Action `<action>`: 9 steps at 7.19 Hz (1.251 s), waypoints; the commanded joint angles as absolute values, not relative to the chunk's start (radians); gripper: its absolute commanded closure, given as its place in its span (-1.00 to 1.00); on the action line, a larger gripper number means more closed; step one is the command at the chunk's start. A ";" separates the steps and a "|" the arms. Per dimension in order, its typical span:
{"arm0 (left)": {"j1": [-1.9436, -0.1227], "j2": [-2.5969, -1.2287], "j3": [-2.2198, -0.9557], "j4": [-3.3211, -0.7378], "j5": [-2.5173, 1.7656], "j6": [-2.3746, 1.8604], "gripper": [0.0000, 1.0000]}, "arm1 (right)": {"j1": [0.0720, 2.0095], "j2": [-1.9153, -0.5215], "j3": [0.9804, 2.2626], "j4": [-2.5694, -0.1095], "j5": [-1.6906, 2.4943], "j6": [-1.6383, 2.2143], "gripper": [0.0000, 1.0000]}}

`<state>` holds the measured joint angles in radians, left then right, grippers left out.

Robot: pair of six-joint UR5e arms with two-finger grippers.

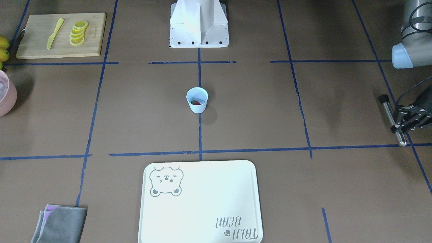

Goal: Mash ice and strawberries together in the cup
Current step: 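Grasp the metal muddler upright with the left gripper and lift it, then carry the muddler with the left gripper over the blue cup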

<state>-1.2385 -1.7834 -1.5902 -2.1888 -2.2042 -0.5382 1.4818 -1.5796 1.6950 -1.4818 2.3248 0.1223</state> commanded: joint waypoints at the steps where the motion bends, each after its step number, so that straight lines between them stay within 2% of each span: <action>1: -1.176 -1.844 -1.649 -2.256 -2.133 -0.601 1.00 | 1.482 -1.578 1.707 -1.482 2.327 0.123 -1.00; 7: -0.973 -1.914 -1.928 -2.330 -1.997 -0.908 1.00 | 1.482 -1.586 1.749 -1.482 2.361 0.121 -1.00; 9: -0.831 -1.916 -2.031 -2.344 -1.801 -0.975 1.00 | 1.482 -1.585 1.750 -1.482 2.361 0.121 -1.00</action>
<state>-0.9177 -1.9146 -1.9717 -2.3334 -1.9214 -0.9228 1.4818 -1.5859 1.7494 -1.4818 2.3607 0.1213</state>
